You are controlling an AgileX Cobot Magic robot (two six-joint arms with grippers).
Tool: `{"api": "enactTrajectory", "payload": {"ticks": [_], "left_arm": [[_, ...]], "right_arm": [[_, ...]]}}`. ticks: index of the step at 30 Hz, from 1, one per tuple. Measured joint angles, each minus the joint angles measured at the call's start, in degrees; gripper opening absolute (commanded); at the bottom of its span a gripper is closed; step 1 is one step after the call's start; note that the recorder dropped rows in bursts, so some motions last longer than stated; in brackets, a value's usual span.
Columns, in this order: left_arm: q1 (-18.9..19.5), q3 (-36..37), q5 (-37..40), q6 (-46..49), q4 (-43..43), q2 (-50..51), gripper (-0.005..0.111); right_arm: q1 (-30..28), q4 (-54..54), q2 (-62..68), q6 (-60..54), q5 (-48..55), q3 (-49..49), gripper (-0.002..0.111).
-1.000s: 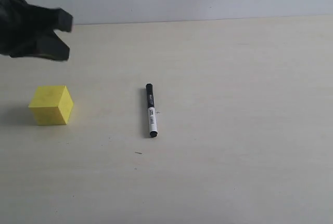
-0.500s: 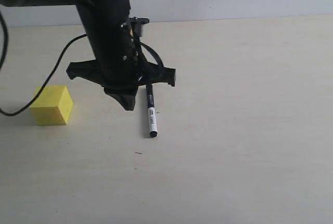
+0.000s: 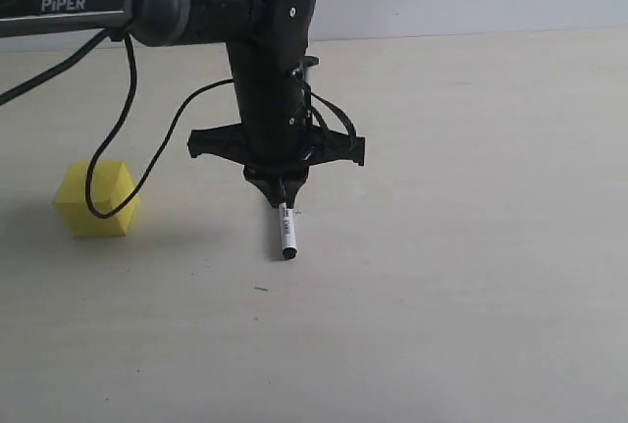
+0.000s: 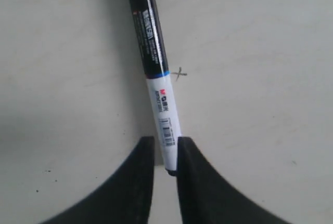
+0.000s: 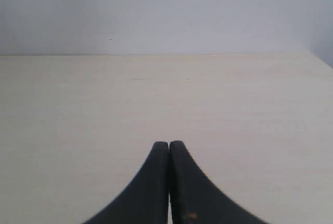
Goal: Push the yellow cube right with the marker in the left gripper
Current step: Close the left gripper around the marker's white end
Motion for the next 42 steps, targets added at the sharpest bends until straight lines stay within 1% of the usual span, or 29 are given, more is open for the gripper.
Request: {"api": "enactTrajectory", "payload": {"ticks": [2,4,12,22,42], "left_arm": [[0.0,0.0,-0.1,-0.9,0.0,0.9,0.036],[0.0,-0.1,-0.1,-2.1,0.0,1.6,0.038],[0.0,-0.1,-1.3,-4.9,0.5,3.5,0.038],[0.0,-0.1,-4.4,-5.6,0.8,3.8,0.038],[0.0,-0.1,-3.2,-5.7,0.8,3.9,0.038]], "right_arm": [[0.0,0.0,0.0,0.0,0.0,0.0,0.0],[0.0,0.0,0.0,0.0,0.0,0.0,0.0],[0.0,0.0,0.0,0.0,0.0,0.0,0.0],[0.0,0.0,0.0,0.0,0.0,0.0,0.0],[0.0,0.0,0.0,0.0,0.0,0.0,0.0]]}}
